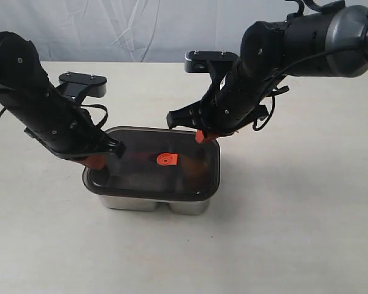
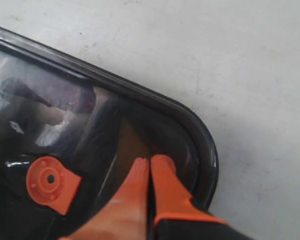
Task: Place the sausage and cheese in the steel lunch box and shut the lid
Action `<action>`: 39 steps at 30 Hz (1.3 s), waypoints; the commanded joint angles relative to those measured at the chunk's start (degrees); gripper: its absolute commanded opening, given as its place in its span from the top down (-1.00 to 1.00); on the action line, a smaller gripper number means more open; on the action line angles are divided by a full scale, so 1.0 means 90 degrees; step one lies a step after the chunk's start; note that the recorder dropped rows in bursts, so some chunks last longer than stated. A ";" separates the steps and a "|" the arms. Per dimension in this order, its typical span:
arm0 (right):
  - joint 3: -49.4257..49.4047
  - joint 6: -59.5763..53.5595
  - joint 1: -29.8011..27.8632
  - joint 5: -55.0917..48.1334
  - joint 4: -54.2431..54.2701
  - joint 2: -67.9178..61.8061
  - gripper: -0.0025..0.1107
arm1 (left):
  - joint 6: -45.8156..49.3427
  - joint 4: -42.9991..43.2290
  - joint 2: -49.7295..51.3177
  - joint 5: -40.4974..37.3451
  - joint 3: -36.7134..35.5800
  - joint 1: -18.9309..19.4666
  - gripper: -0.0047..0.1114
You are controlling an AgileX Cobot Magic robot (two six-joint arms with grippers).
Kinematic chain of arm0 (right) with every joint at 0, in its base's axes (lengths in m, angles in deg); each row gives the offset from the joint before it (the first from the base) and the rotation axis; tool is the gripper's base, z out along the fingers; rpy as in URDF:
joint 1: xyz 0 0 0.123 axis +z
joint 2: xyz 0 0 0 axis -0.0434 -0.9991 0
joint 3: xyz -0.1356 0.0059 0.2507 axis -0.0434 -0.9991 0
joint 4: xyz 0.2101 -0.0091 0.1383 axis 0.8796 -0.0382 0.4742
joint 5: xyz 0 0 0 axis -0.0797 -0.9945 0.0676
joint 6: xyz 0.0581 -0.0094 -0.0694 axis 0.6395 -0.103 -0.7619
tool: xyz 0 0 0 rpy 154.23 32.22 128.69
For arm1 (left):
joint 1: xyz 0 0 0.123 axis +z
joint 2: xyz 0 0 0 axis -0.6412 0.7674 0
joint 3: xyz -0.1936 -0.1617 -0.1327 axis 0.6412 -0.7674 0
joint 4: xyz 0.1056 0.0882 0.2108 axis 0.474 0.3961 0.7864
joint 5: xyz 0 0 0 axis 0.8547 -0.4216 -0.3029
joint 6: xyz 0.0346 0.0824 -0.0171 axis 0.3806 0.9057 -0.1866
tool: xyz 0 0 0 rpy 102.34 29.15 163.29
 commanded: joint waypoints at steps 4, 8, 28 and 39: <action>0.0050 -0.0004 -0.0038 -0.0099 -0.0055 -0.0382 0.97 | 0.0189 -0.0258 0.0482 0.0070 0.0008 0.0002 0.92; 0.0050 -0.0004 -0.0038 -0.0128 -0.0055 -0.0552 0.97 | 0.0203 -0.0304 0.0620 0.0083 0.0008 0.0002 0.92; 0.0050 -0.0004 -0.0026 -0.0457 0.0263 -0.1009 0.97 | 0.0203 -0.0348 0.0857 0.0071 0.0008 0.0002 0.92; 0.0050 0.0105 -0.0026 -0.0570 -0.0068 0.0401 0.97 | 0.0354 -0.0151 -0.0625 0.0478 0.0008 0.0002 0.92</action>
